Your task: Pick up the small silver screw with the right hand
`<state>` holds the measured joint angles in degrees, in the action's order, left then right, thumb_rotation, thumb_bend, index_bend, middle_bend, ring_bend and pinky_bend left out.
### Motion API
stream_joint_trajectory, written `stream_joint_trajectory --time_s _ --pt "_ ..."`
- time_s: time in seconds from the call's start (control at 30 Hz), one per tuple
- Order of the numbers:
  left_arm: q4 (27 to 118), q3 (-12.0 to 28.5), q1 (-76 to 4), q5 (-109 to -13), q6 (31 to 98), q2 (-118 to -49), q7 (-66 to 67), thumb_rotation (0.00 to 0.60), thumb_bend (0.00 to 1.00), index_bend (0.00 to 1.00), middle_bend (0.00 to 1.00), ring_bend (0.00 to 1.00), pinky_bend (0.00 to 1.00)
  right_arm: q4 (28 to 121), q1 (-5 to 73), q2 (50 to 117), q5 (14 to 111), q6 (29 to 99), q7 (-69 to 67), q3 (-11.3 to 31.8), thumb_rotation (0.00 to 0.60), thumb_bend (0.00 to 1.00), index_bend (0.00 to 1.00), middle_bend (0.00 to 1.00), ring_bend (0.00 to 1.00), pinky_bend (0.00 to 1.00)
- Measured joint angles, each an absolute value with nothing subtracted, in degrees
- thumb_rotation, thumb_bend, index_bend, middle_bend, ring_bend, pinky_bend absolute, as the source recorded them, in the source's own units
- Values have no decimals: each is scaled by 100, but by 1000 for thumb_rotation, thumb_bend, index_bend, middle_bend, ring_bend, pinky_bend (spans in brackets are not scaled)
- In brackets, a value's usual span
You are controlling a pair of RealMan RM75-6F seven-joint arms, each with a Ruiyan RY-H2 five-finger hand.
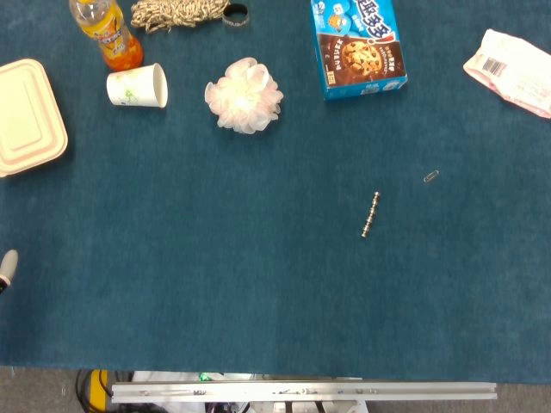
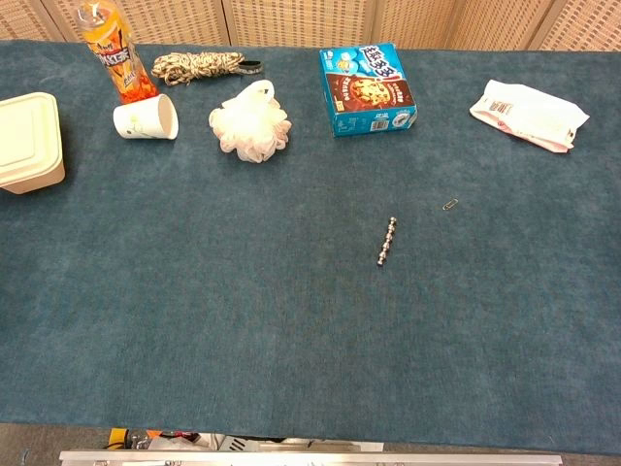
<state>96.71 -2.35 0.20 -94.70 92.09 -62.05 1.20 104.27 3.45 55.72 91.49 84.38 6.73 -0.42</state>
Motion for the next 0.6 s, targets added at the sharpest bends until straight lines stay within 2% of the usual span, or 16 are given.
stream_joint_trajectory --time_s 0.4,0.6 --pt "9614 -217 32 -9489 9243 -6191 0 600 323 26 130 131 32 10596 414 5526 9340 8340 700 -76 600 227 448 466 512 633" --pt "9674 -229 25 -9494 9196 -6186 65 600 322 26 130 131 32 10704 701 5448 9688 7870 746 -159 600 227 448 496 527 636"
